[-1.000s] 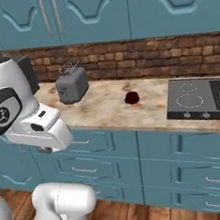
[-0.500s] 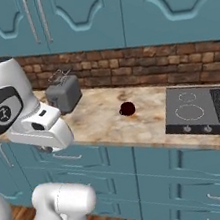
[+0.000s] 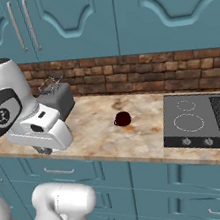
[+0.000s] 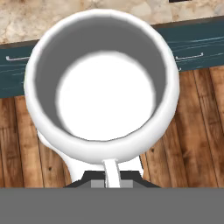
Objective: Clear the mugs and bowl far away from the sink.
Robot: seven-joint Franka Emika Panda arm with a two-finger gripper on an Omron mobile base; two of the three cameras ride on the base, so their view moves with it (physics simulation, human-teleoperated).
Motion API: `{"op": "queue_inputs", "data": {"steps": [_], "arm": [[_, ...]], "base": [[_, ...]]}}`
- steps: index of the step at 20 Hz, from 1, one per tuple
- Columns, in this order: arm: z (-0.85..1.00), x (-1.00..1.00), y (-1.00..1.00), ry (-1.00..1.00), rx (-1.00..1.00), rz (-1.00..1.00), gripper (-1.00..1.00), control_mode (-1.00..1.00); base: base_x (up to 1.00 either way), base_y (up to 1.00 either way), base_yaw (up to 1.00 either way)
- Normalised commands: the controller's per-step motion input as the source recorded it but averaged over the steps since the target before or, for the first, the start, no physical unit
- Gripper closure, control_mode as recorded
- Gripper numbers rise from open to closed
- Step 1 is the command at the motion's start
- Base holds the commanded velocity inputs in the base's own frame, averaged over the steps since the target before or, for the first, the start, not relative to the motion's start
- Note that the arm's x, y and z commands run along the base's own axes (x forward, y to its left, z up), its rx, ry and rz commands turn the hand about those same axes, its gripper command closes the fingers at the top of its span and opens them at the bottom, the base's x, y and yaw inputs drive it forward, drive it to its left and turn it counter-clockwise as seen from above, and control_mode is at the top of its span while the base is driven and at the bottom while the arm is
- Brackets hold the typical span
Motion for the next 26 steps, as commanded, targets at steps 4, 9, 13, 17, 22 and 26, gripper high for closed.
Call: {"op": "queue_inputs", "data": {"steps": [4, 9, 13, 17, 22, 26], "arm": [[0.00, 0.00, 0.00, 0.00, 0.00, 0.00, 1.00, 1.00], [0.00, 0.00, 0.00, 0.00, 0.00, 0.00, 1.00, 1.00], [0.00, 0.00, 0.00, 0.00, 0.00, 0.00, 1.00, 1.00], [0.00, 0.00, 0.00, 0.00, 0.00, 0.00, 1.00, 1.00], [0.00, 0.00, 0.00, 0.00, 0.00, 0.00, 1.00, 1.00], [0.00, 0.00, 0.00, 0.00, 0.00, 0.00, 1.00, 1.00]], "base": [[0.68, 0.06, -0.03], [0.77, 0.10, -0.03], [0.66, 0.01, -0.03], [0.53, 0.00, -0.09], [0.23, 0.01, -0.11], [0.13, 0.01, -0.07]]}}
